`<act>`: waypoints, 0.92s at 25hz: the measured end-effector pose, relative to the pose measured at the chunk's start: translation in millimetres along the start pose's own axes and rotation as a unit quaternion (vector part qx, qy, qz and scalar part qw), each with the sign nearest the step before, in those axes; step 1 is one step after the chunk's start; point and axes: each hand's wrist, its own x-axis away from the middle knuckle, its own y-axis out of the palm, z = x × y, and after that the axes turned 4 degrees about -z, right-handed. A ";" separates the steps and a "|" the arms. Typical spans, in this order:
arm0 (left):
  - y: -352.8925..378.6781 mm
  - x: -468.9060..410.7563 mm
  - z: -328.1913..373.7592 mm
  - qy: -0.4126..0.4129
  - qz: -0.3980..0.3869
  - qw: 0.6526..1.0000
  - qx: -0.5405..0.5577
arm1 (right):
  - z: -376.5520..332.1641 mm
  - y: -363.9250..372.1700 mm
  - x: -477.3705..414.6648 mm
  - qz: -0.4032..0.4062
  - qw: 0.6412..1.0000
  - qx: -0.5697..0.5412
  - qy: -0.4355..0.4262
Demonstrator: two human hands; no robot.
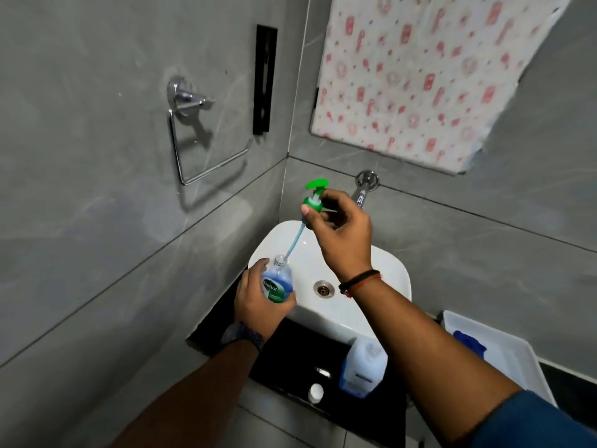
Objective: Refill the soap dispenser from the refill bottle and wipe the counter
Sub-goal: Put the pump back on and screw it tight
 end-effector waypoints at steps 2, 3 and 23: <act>0.4 -3.3 8.8 0.006 -0.008 1.000 0.007 | -5.2 -7.3 -2.6 -0.011 1.000 0.020 -0.009; 0.9 -5.1 13.4 0.007 -0.011 1.000 0.007 | -6.3 -10.6 -3.8 -0.019 0.999 0.029 -0.009; 22.0 -26.6 62.3 0.063 -0.033 0.997 0.015 | 25.5 -40.2 -3.8 -0.148 0.980 0.109 0.075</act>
